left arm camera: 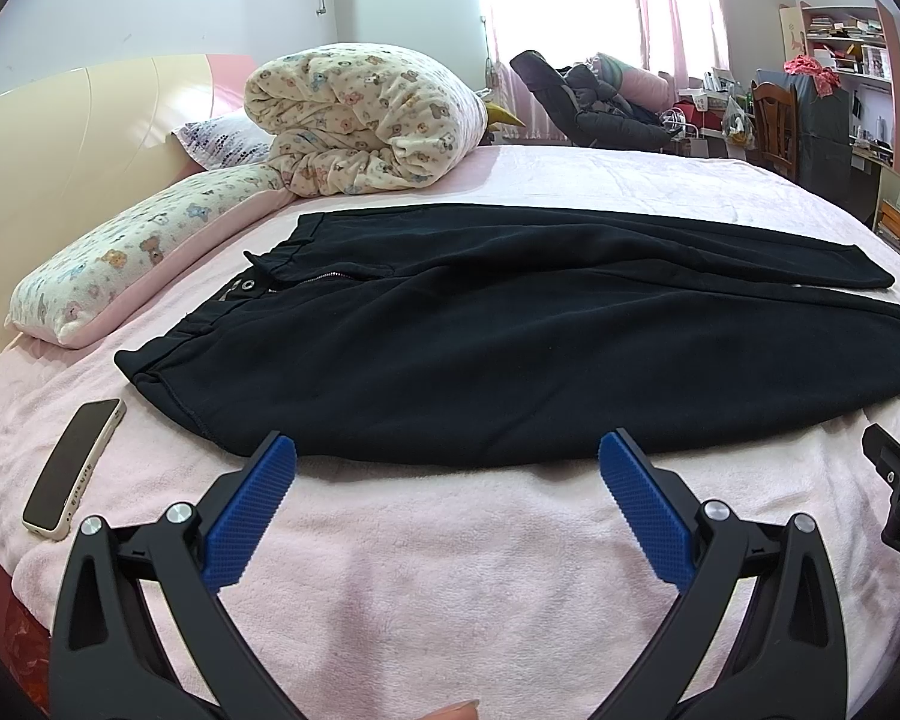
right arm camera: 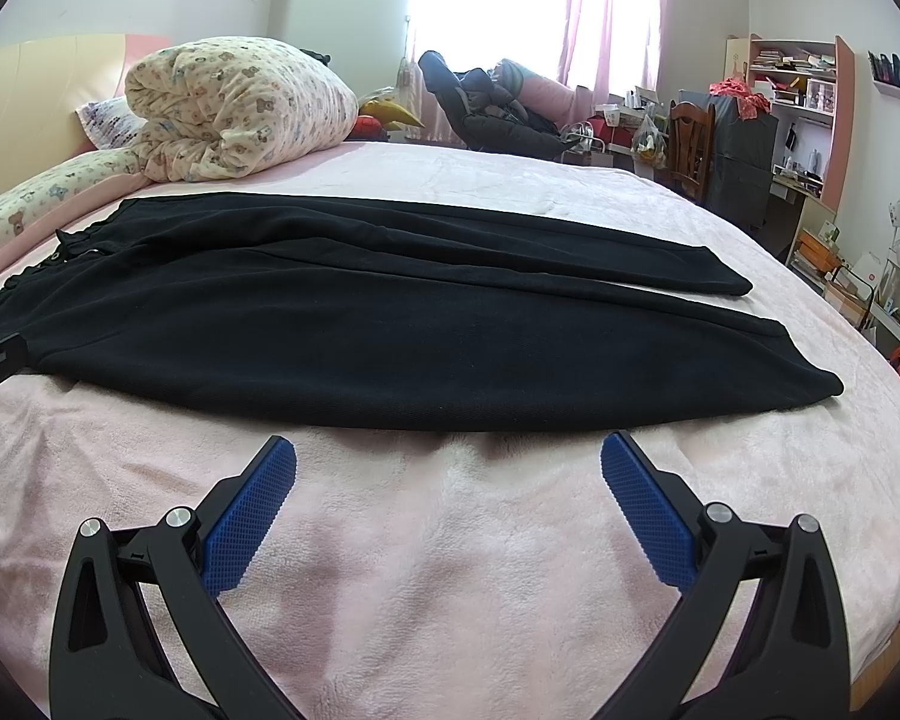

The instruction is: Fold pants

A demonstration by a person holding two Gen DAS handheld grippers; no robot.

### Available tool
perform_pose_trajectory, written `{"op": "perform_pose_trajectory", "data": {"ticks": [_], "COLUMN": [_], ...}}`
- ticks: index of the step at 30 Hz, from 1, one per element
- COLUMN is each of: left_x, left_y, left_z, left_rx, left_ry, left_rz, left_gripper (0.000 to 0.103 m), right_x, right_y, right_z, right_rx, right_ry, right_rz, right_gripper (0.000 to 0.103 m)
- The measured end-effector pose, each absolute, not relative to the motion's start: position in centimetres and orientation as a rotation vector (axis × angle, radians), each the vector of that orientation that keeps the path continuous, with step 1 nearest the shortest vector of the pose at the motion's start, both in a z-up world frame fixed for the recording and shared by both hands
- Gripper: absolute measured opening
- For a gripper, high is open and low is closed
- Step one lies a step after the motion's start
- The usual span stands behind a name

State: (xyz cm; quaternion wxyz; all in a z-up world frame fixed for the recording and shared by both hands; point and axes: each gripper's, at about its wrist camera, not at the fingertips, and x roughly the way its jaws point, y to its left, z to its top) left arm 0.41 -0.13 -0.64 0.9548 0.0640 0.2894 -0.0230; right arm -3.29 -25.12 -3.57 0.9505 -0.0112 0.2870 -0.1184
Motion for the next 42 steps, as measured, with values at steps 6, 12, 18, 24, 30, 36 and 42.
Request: {"op": "perform_pose_trajectory", "data": {"ticks": [6,12,18,24,30,36,42], "left_x": [0.4,0.5,0.4,0.4,1.4,4.3,7.0], "left_y": [-0.2,-0.2,-0.1,-0.7,-1.4,-2.9,-4.8], "left_z": [-0.7,-0.7,-0.6,-0.8,1.5,4.7,4.5], "left_rx": [0.13,0.13,0.131,0.134,0.151,0.131,0.054], "left_ry": [0.587,0.588,0.588,0.578,0.551,0.527,0.537], "left_rz": [-0.047,-0.046,-0.046,-0.053,-0.054,-0.066,-0.118], "left_gripper": [0.101,0.101,0.101,0.101,0.101,0.101,0.101], "right_x": [-3.3,-3.3,-3.3,-3.7,-2.7,2.5,8.0], "right_y": [-25.1,-25.0,-25.7,-29.0,-34.5,-43.5,-52.3], "right_z": [-3.6,-3.6,-3.0,-0.3,3.2,4.4,6.5], "right_rx": [-0.022,-0.021,0.001,0.112,0.297,0.541,0.731], "right_ry": [0.585,0.585,0.573,0.553,0.532,0.672,0.686], "right_rz": [-0.24,-0.241,-0.246,-0.209,-0.151,-0.167,-0.297], "right_gripper": [0.102,0.102,0.102,0.102,0.102,0.102,0.102]}}
